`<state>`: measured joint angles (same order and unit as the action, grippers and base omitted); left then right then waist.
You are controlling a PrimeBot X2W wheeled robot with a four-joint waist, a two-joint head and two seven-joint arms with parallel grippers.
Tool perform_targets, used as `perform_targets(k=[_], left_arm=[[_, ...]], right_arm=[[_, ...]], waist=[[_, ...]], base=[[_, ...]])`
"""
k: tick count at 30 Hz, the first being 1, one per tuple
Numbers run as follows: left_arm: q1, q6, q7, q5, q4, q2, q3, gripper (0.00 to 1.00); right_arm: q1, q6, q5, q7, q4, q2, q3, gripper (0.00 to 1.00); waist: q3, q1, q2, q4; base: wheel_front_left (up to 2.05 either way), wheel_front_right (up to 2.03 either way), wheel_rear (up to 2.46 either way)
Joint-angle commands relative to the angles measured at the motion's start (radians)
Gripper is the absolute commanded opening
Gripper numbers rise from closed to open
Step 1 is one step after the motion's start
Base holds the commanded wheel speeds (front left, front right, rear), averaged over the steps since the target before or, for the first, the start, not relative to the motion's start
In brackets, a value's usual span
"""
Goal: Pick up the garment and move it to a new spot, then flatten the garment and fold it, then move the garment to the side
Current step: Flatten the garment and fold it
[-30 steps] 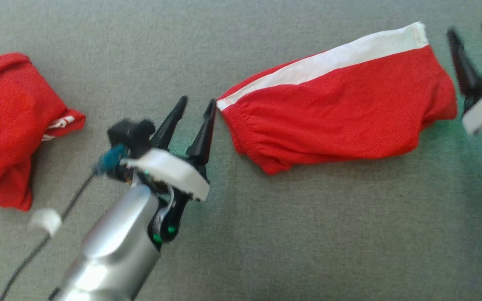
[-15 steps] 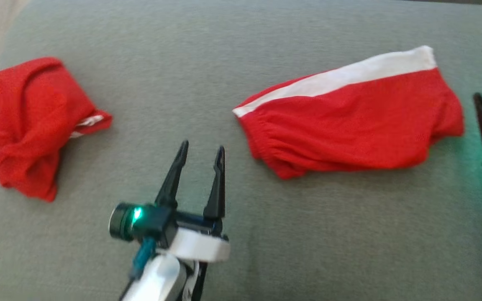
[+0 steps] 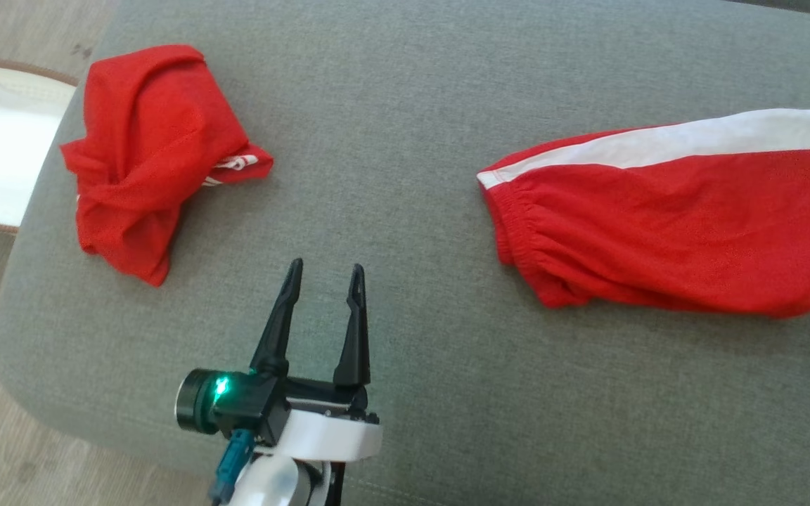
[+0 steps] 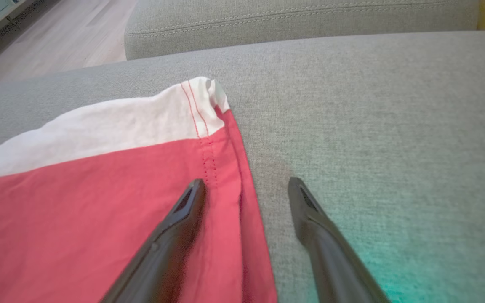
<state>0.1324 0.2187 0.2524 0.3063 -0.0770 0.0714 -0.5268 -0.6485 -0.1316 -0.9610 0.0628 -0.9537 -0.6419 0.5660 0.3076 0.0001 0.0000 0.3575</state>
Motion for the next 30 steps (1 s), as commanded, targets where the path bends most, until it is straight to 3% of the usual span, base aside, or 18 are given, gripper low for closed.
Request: perform_targets(k=[1, 2, 3, 4, 5, 18, 24, 30], left_arm=[[0.003, -0.005, 0.009, -0.012, 0.029, -0.007, 0.043, 1.00], [0.002, -0.009, 0.009, -0.015, 0.027, -0.009, 0.048, 1.00], [0.001, -0.013, 0.009, -0.017, 0.025, -0.011, 0.053, 1.00], [0.000, -0.016, 0.009, -0.019, 0.024, -0.013, 0.058, 1.00], [-0.002, -0.021, 0.009, -0.024, 0.019, -0.015, 0.066, 1.00], [-0.007, -0.048, 0.009, -0.045, -0.004, -0.020, 0.096, 1.00], [0.003, -0.057, 0.009, -0.041, -0.011, -0.021, 0.095, 1.00], [0.016, -0.059, 0.009, -0.039, -0.022, -0.021, 0.086, 1.00]], right_arm=[[0.017, 0.001, -0.006, -0.026, -0.004, -0.018, 0.017, 1.00], [0.022, 0.001, -0.013, -0.043, -0.010, -0.016, 0.021, 1.00], [0.027, 0.001, -0.020, -0.061, -0.010, -0.014, 0.027, 0.87], [0.033, 0.001, -0.025, -0.075, -0.006, -0.014, 0.035, 0.47], [0.040, 0.001, -0.037, -0.087, 0.010, -0.014, 0.044, 0.00], [-0.004, 0.001, 0.000, 0.033, 0.012, -0.022, 0.067, 0.00], [-0.008, 0.001, 0.023, 0.058, 0.003, -0.064, 0.087, 0.00], [-0.041, 0.001, 0.046, 0.079, -0.014, -0.096, 0.082, 0.00]], waist=[[0.004, -0.0001, 0.0000, 0.007], [0.005, -0.0001, 0.0000, 0.009], [0.006, -0.0001, 0.0000, 0.009], [0.006, -0.0001, 0.0000, 0.008], [0.007, -0.0001, 0.0000, 0.002], [-0.029, -0.0001, 0.0000, -0.149], [-0.046, -0.0001, 0.0000, -0.242], [-0.053, -0.0001, 0.0000, -0.280]], base=[[0.00, 0.00, 0.00], [0.00, 0.00, 0.00], [0.00, 0.00, 0.00], [0.00, 0.00, 0.00], [0.00, 0.00, 0.00], [0.00, 0.00, 0.00], [0.00, 0.00, 0.00], [0.00, 0.00, 0.00]])
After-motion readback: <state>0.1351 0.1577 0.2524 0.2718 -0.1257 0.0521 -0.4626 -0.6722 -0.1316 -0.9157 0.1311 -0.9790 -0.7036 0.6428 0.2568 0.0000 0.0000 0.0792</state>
